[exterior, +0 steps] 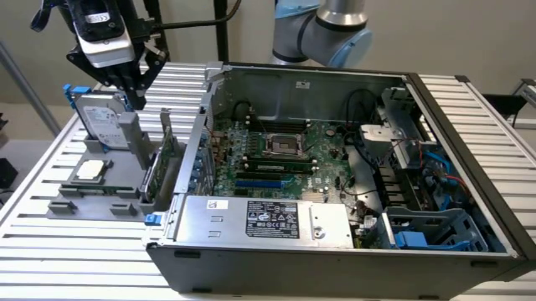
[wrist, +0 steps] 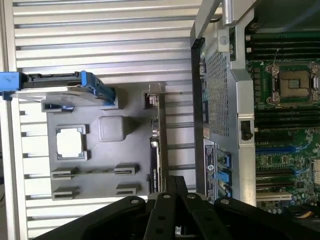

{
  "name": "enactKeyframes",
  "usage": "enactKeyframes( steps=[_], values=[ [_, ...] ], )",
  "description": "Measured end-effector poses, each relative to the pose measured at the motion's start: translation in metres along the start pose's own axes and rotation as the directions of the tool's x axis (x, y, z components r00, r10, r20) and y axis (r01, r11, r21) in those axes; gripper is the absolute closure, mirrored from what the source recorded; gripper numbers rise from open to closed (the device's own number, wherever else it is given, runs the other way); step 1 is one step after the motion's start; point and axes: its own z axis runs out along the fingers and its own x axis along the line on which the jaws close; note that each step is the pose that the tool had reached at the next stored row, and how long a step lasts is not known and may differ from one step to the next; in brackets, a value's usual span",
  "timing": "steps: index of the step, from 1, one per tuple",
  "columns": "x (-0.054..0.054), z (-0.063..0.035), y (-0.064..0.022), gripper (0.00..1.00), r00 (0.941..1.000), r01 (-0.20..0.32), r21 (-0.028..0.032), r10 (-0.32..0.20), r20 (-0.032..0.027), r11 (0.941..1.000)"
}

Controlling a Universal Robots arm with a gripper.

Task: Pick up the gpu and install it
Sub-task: 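Reach for the gpu, then pick up the gpu and move the gpu toward the slot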

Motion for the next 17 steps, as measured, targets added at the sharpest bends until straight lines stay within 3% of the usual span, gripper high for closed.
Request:
enactKeyframes(
  steps=[17],
  values=[
    [0.0033, 0.0000, 0.0002, 0.89, 1.0000, 0.000, 0.0022, 0.000, 0.0003, 1.0000]
  ],
)
